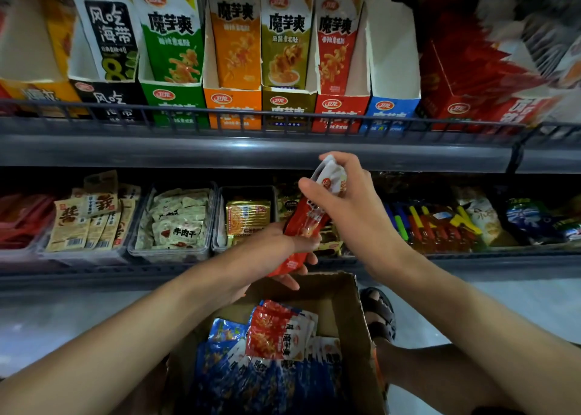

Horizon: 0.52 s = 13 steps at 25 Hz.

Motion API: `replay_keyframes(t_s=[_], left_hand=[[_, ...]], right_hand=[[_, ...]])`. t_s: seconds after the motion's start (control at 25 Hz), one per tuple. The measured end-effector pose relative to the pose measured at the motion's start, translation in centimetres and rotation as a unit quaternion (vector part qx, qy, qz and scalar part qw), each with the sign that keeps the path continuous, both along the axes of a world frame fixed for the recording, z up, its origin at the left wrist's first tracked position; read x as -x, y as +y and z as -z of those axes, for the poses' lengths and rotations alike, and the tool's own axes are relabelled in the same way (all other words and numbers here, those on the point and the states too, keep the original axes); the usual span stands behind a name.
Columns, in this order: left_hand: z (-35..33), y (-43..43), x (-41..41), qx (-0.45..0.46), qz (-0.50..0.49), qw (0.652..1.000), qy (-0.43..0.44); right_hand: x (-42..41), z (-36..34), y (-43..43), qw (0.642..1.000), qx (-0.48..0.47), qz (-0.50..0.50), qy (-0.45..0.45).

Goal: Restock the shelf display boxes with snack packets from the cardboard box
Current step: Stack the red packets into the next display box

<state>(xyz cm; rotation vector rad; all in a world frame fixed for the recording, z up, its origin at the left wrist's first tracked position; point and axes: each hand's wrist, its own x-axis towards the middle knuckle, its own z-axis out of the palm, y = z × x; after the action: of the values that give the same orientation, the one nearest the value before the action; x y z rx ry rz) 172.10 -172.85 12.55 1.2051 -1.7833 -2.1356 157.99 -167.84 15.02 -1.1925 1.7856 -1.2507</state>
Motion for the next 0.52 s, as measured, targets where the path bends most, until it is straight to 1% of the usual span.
replay_keyframes(t_s=[0.12,0.28,0.52], left_hand=[[-0.11,-0.20,0.07,-0.001,-0.010,1.000,0.010],[-0.04,-0.01,0.07,-0.002,-0.007,1.000,0.022],[0.02,0.53,0.35,-0.012,-0.009,1.000,0.023]], right_hand=[[-0.03,-0.39,-0.08,0.999,0.027,0.028,-0.033],[-0.56,-0.07,0.07,0.999,0.037,0.024,-0.009],[-0.96,0.49,0.04,0.998,0.038,0.039,-0.018]])
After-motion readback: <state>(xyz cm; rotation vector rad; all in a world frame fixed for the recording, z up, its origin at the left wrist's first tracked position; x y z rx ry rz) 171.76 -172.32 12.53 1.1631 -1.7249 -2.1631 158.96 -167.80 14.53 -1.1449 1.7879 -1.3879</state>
